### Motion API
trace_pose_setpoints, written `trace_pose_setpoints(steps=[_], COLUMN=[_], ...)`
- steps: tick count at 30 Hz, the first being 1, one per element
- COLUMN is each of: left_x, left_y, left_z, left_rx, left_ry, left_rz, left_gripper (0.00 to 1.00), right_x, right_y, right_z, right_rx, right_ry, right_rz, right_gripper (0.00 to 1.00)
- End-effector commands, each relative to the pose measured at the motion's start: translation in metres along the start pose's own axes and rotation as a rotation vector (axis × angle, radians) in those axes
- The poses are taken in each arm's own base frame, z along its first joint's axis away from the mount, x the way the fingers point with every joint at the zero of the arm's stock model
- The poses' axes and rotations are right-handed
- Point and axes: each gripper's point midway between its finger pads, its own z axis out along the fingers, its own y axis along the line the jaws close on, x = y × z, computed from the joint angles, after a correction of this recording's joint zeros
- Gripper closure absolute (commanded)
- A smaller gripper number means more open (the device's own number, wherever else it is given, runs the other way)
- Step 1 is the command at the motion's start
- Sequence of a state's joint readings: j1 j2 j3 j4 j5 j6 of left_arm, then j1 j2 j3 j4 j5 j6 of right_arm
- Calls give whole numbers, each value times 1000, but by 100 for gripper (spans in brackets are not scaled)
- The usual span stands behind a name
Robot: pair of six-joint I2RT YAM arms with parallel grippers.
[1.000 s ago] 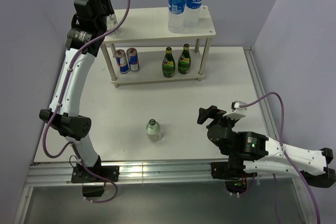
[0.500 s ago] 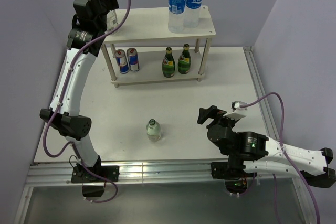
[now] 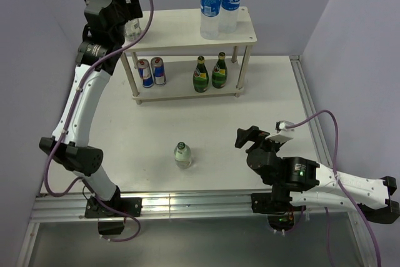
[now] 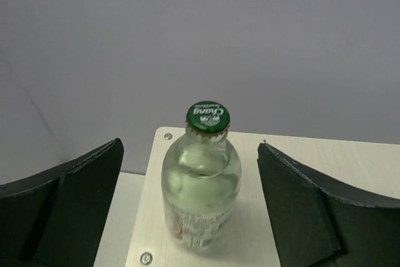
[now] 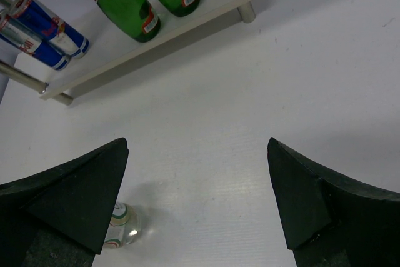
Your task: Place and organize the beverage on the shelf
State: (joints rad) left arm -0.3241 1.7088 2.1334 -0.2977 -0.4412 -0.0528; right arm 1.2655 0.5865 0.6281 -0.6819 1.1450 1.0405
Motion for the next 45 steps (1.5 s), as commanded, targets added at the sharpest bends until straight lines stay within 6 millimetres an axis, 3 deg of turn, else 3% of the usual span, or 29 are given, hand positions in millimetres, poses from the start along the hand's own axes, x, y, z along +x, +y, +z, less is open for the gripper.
trace_pose_setpoints(steps=[1,5,6,8,9,11,12,13,14,15,16,17,18,19,20,21,23,24,28,29,30,32,35,45], left_x=[-61,-58,-49,-53,-41,-45,-11,-27,-19,18,12,24,64,69,85,118,142,165,211,238,237,263,284,302], left_y=[18,25,27,31,31,35,31,30,25,15,3,-3,-15,-31,-39,-47,-71,-84,-103,-102,-106,-105,-103,-109], left_z=[-43,-61,-64,-82,-86,-118,-124,-155,-169,-178,-208,-219,-229,-251,-259,-268,-290,-304,-325,-330,-331,-337,-338,-341], left_rx=[0,0,-4,4,9,15,26,55,83,120,210,245,285,372,394,413,476,522,573,577,589,600,577,566], left_ry=[-125,-105,-75,-70,-38,-45,14,-42,-42,19,-1,16,82,93,121,172,221,262,336,369,350,381,389,394], left_rz=[-67,-68,-58,-80,-76,-117,-92,-145,-161,-130,-189,-211,-183,-227,-231,-202,-226,-207,-266,-243,-292,-290,-317,-338], left_gripper=[3,1,1,1,1,1,2,4,5,6,8,9,11,11,11,9,7,6,5,5,6,6,5,6], right_x=[-4,-1,0,0,1,3,4,5,5,7,7,9,10,11,11,12,13,15,15,16,16,17,18,23], right_y=[-5,-4,-5,-6,-6,-7,-6,-6,-5,-4,-2,-1,-1,1,2,3,4,3,1,0,-3,-6,-11,-12], right_z=[2,2,3,3,2,3,3,4,4,4,4,4,5,5,6,6,6,7,6,6,5,5,5,6], right_rx=[22,19,22,24,23,22,20,18,16,16,11,9,12,10,10,11,15,17,19,20,22,24,29,42], right_ry=[-41,-34,-34,-33,-32,-32,-28,-29,-27,-25,-24,-20,-18,-15,-13,-11,-8,-4,1,2,2,1,2,4], right_rz=[17,20,16,21,21,24,24,26,28,23,27,24,16,20,20,13,17,8,22,20,19,19,16,-5], right_gripper=[0,0,1,0,1,1,1,1,1,1,1,1,1,1,1,1,1,1,1,1,1,1,1,1])
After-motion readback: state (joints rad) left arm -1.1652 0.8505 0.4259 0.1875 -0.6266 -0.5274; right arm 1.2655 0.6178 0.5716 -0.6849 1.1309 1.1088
